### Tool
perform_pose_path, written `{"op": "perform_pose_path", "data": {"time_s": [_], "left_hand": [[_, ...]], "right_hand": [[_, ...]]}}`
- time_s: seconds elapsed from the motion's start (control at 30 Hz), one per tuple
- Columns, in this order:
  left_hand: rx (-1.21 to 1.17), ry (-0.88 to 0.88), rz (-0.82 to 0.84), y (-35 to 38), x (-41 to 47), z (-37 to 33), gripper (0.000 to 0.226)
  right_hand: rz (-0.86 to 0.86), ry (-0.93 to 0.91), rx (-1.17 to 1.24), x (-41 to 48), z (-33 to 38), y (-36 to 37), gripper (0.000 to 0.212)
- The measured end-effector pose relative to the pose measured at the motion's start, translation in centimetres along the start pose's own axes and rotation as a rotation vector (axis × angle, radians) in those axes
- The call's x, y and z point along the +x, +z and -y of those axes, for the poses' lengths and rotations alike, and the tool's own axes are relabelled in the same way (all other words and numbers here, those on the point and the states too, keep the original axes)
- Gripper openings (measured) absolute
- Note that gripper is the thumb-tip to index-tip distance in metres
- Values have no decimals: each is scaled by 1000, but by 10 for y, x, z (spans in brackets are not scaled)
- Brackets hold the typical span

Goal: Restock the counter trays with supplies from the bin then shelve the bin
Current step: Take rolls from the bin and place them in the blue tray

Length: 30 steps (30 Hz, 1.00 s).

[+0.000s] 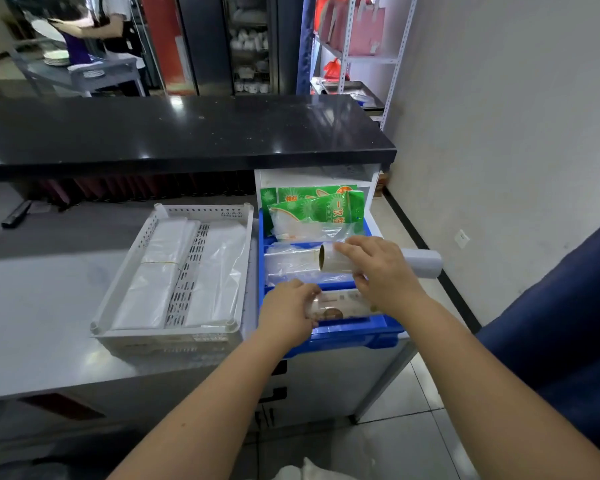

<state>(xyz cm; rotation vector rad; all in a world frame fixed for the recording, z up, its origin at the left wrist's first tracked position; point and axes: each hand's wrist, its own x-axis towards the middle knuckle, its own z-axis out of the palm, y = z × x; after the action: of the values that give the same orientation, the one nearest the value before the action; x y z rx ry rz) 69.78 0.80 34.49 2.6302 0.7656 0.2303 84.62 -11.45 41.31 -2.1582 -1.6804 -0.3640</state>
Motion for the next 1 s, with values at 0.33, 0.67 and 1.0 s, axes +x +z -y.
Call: {"op": "perform_pose_path", "data": {"time_s": [0.33,0.67,1.0], "left_hand": [[-78,-14,-76,9,-6,13,65],[107,-174,-341,-54,-14,57,51],[100,-228,-234,-34,-23,42,46]], "right_hand": [[118,52,27,-22,-3,22,59],[253,-166,19,5,37,64,62],[455,-129,152,-3,44,87,60]]}}
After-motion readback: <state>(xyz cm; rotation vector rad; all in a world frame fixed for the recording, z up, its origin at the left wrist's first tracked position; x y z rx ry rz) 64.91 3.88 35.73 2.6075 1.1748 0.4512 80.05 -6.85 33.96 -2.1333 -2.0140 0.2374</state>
